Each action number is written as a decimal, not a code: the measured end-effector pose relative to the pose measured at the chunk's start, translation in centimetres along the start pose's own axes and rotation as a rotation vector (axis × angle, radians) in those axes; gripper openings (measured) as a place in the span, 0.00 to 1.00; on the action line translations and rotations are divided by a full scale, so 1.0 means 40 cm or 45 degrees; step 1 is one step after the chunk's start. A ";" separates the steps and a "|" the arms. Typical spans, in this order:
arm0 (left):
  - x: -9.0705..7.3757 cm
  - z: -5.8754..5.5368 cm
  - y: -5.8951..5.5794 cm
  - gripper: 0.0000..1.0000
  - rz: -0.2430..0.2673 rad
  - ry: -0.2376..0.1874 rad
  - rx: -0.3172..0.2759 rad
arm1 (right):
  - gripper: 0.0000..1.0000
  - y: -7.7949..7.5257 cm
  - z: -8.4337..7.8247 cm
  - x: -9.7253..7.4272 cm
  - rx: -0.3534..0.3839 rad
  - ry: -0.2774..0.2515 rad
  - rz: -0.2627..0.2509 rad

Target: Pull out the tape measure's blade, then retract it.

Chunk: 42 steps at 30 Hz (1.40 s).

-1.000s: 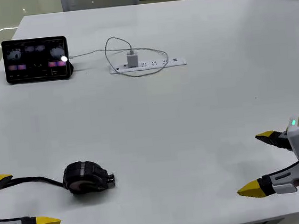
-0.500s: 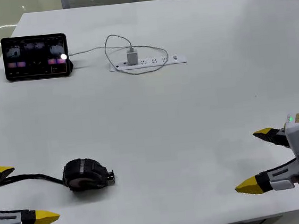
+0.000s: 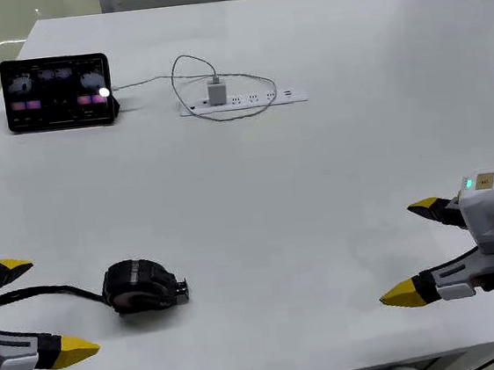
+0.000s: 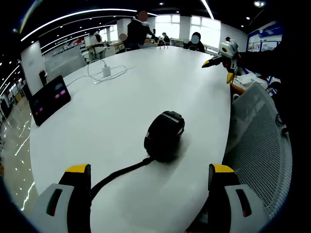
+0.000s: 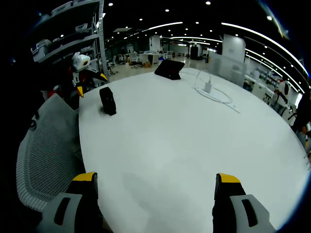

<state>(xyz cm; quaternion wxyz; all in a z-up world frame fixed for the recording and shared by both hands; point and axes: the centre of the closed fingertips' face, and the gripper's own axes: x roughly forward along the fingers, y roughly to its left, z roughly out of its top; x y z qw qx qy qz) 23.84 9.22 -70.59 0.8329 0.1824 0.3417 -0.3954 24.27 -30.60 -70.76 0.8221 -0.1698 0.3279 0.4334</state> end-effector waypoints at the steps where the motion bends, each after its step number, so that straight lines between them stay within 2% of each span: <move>1: 0.002 0.002 0.001 0.99 0.001 0.004 0.008 | 0.99 -0.001 0.006 0.001 -0.004 -0.002 -0.004; 6: 0.010 0.019 -0.002 0.99 -0.035 0.008 0.033 | 0.99 0.001 0.037 0.010 0.007 -0.034 0.021; 12: 0.029 0.037 -0.007 0.99 -0.075 0.007 0.025 | 0.99 0.002 0.050 0.024 -0.040 -0.037 0.034; 13: 0.033 0.035 -0.009 0.99 -0.078 0.022 0.040 | 0.99 0.002 0.052 0.026 -0.054 -0.037 0.035; 15: 0.041 0.017 -0.013 0.99 -0.088 0.094 0.129 | 0.99 0.007 0.059 0.032 -0.078 -0.041 0.044; 16: 0.046 0.016 -0.019 0.99 -0.099 0.104 0.138 | 0.99 0.012 0.061 0.034 -0.086 -0.041 0.055; 26: 0.071 0.052 -0.022 0.94 -0.148 0.093 0.171 | 0.99 0.030 0.064 0.065 -0.134 -0.019 0.092; 29: 0.080 0.049 -0.024 0.92 -0.152 0.124 0.217 | 0.99 0.031 0.062 0.075 -0.149 -0.005 0.098; 30: 0.085 0.042 -0.027 0.90 -0.161 0.155 0.265 | 0.99 0.036 0.063 0.079 -0.168 -0.001 0.107; 31: 0.090 0.040 -0.034 0.89 -0.171 0.165 0.278 | 0.99 0.041 0.067 0.083 -0.175 0.003 0.112; 33: 0.101 0.043 -0.047 0.90 -0.189 0.166 0.277 | 0.99 0.046 0.070 0.092 -0.173 0.010 0.122; 39: 0.122 0.057 -0.060 0.91 -0.214 0.165 0.309 | 0.99 0.055 0.080 0.122 -0.192 0.007 0.149; 40: 0.128 0.070 -0.068 0.91 -0.243 0.125 0.395 | 0.99 0.060 0.085 0.127 -0.202 0.001 0.158; 42: 0.135 0.065 -0.065 0.92 -0.232 0.144 0.422 | 0.99 0.069 0.095 0.139 -0.233 -0.018 0.179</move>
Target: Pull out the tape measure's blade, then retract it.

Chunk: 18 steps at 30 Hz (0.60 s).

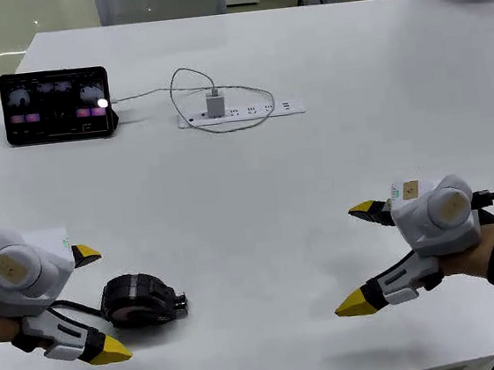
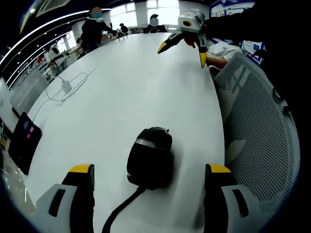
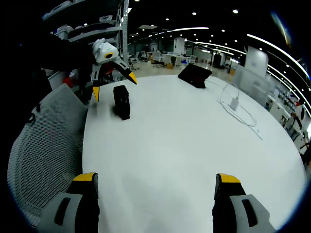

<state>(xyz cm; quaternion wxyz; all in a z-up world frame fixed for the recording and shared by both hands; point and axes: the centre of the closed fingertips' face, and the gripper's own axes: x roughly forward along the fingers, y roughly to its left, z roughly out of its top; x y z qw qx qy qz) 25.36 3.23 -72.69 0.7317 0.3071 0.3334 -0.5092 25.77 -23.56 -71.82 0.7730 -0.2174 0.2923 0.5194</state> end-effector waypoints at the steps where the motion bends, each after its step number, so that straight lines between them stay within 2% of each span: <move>1: 0.003 0.000 0.001 0.92 -0.003 0.000 0.014 | 0.99 0.003 0.005 0.006 -0.012 -0.008 0.009; 3: 0.007 0.007 0.001 0.92 -0.011 -0.002 0.038 | 0.99 0.008 0.014 0.018 -0.028 -0.013 0.022; 9: 0.020 0.022 0.003 0.92 -0.034 0.007 0.047 | 0.99 0.026 0.044 0.053 -0.060 -0.046 0.071; 12: 0.025 0.026 -0.001 0.85 -0.049 0.022 0.054 | 0.99 0.030 0.055 0.075 -0.056 -0.061 0.087; 14: 0.034 0.027 -0.005 0.86 -0.055 0.027 0.073 | 0.99 0.036 0.062 0.094 -0.054 -0.072 0.098; 18: 0.042 0.029 -0.011 0.79 -0.068 0.043 0.113 | 0.99 0.045 0.074 0.128 -0.054 -0.078 0.113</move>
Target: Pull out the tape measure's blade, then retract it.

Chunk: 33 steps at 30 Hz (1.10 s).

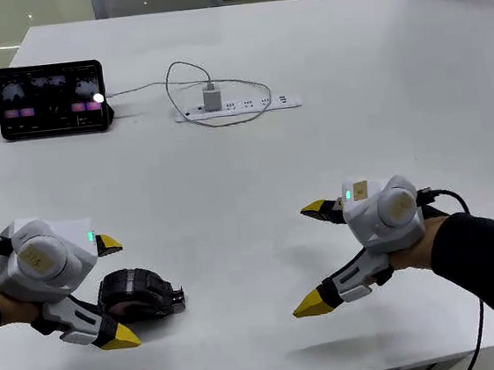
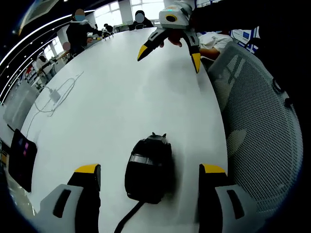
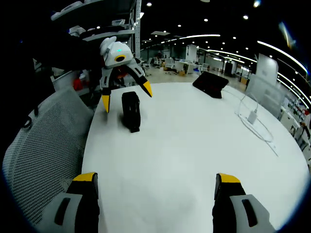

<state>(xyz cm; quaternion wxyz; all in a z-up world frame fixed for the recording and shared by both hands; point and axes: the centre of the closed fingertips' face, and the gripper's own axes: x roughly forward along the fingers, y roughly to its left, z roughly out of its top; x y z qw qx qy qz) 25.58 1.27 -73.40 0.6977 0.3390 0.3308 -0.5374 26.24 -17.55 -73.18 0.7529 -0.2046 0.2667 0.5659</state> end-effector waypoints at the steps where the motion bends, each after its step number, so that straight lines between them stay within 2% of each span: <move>1: 0.001 0.002 0.000 0.78 -0.003 -0.001 0.003 | 0.99 0.001 0.006 0.006 0.002 -0.008 0.004; 5: 0.011 0.003 0.004 0.75 -0.009 0.005 0.009 | 0.99 0.014 0.033 0.036 -0.005 -0.040 0.035; 10: 0.022 0.000 0.006 0.63 -0.019 0.042 0.029 | 0.99 0.028 0.051 0.070 -0.025 -0.039 0.063; 12: 0.022 0.010 0.004 0.63 -0.029 0.029 0.012 | 0.99 0.034 0.058 0.083 -0.025 -0.040 0.073; 17: 0.025 0.010 0.006 0.59 -0.042 0.047 0.019 | 0.99 0.046 0.065 0.106 -0.039 -0.032 0.098; 21: 0.021 0.005 -0.002 0.47 -0.077 0.067 0.004 | 0.99 0.049 0.074 0.118 -0.039 -0.036 0.103; 25: 0.020 -0.003 0.005 0.43 -0.060 0.090 0.025 | 0.99 0.053 0.080 0.130 -0.040 -0.036 0.110; 26: 0.021 -0.003 0.006 0.41 -0.058 0.093 0.034 | 0.99 0.053 0.081 0.133 -0.039 -0.035 0.111; 27: 0.022 -0.004 0.008 0.35 -0.052 0.101 0.059 | 0.99 0.054 0.083 0.136 -0.041 -0.035 0.112; 28: 0.026 0.002 0.006 0.33 -0.064 0.085 0.071 | 0.99 0.054 0.085 0.139 -0.042 -0.035 0.114; 29: 0.022 -0.005 0.007 0.32 -0.056 0.104 0.049 | 0.99 0.054 0.085 0.141 -0.041 -0.034 0.115; 33: 0.020 -0.005 0.013 0.32 -0.046 0.107 0.051 | 0.99 0.055 0.091 0.152 -0.035 -0.040 0.123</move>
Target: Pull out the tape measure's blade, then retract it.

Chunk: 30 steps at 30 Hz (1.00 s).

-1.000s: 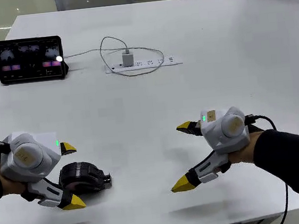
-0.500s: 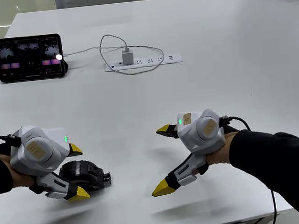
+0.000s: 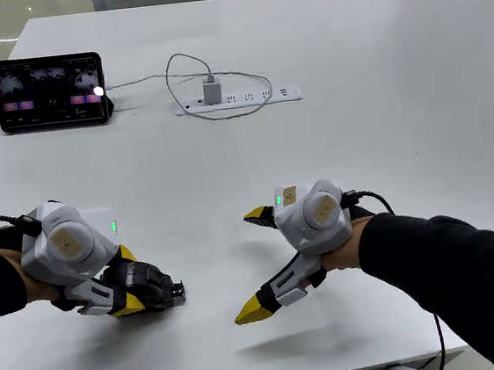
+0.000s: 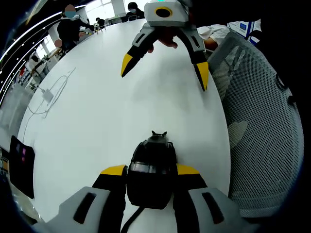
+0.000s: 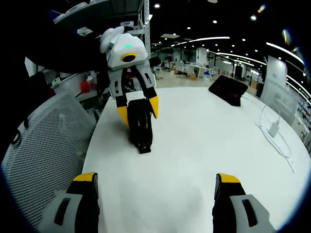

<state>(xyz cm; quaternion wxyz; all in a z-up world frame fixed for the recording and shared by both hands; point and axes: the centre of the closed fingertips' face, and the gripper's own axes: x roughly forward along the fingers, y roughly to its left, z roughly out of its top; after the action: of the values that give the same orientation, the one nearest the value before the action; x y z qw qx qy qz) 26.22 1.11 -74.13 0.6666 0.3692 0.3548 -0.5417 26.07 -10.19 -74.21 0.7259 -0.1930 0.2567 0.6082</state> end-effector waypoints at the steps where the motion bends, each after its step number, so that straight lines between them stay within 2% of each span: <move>1: 0.001 -0.001 0.001 0.32 0.000 -0.002 0.002 | 0.99 0.000 0.000 0.003 -0.001 0.000 0.001; 3: 0.001 -0.002 0.003 0.32 -0.006 -0.011 0.007 | 0.99 0.001 0.002 0.010 0.000 0.000 0.007; 6: 0.001 -0.003 0.003 0.32 -0.008 -0.017 0.002 | 0.88 0.000 0.000 0.018 -0.003 0.009 0.005; 11: 0.004 -0.004 0.001 0.31 -0.006 -0.002 0.021 | 0.86 0.003 0.007 0.039 -0.003 0.009 0.011; 16: 0.006 -0.008 0.002 0.31 -0.007 -0.001 -0.003 | 0.83 0.011 0.012 0.064 -0.018 0.019 0.029; 21: 0.008 -0.006 -0.001 0.31 0.010 0.000 -0.001 | 0.78 0.015 0.027 0.091 -0.031 0.017 0.048; 25: 0.011 -0.004 -0.006 0.31 0.041 0.000 0.013 | 0.71 0.019 0.042 0.117 -0.047 0.013 0.068; 30: 0.009 -0.003 -0.005 0.31 0.047 -0.020 0.005 | 0.62 0.031 0.052 0.142 -0.095 0.027 0.095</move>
<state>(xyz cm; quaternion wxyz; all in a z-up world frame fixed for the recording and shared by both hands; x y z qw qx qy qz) 26.07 1.02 -74.53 0.6786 0.3728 0.3415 -0.5329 25.85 -4.25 -75.97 0.6921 -0.2166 0.2488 0.6420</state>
